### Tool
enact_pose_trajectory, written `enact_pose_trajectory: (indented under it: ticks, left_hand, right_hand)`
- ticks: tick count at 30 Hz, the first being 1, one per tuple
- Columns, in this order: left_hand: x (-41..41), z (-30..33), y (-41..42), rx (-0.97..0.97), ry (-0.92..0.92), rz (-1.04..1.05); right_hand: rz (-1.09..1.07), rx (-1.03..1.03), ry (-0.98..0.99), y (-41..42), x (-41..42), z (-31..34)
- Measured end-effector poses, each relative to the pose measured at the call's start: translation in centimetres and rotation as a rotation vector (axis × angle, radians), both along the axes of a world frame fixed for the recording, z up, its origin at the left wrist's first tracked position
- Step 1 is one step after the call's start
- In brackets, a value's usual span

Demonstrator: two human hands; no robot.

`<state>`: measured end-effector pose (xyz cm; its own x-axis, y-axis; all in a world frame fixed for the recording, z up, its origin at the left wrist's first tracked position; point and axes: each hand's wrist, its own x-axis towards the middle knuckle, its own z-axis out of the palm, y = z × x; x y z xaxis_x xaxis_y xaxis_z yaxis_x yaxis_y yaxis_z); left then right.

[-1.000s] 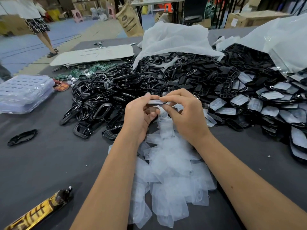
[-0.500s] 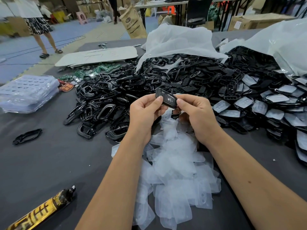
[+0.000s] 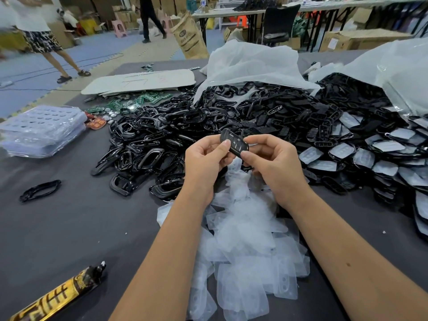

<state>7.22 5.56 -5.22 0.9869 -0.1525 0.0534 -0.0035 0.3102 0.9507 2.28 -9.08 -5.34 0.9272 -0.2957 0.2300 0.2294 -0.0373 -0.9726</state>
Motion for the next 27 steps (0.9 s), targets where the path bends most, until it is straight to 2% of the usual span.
enact_pose_trajectory:
  ticks: [4,10,15,20,27]
  left_hand:
    - [-0.1,0.2,0.0,0.023,0.001,0.009]
    - [0.0,0.2,0.0,0.038,0.005,-0.004]
    - [0.1,0.2,-0.1,0.055,-0.005,0.024]
    - [-0.2,0.2,-0.1,0.04,-0.027,-0.02]
    - [-0.1,0.3,0.0,0.052,-0.044,-0.027]
  right_hand:
    - [0.03,-0.026,0.003,0.0,-0.2,0.1]
    - [0.054,0.079,0.045,-0.3,-0.2,0.3]
    - [0.093,0.035,0.035,-0.3,-0.1,0.1]
    - [0.157,0.155,0.027,-0.9,-0.1,0.0]
    - [0.164,0.181,0.04,-1.1,0.1,-0.1]
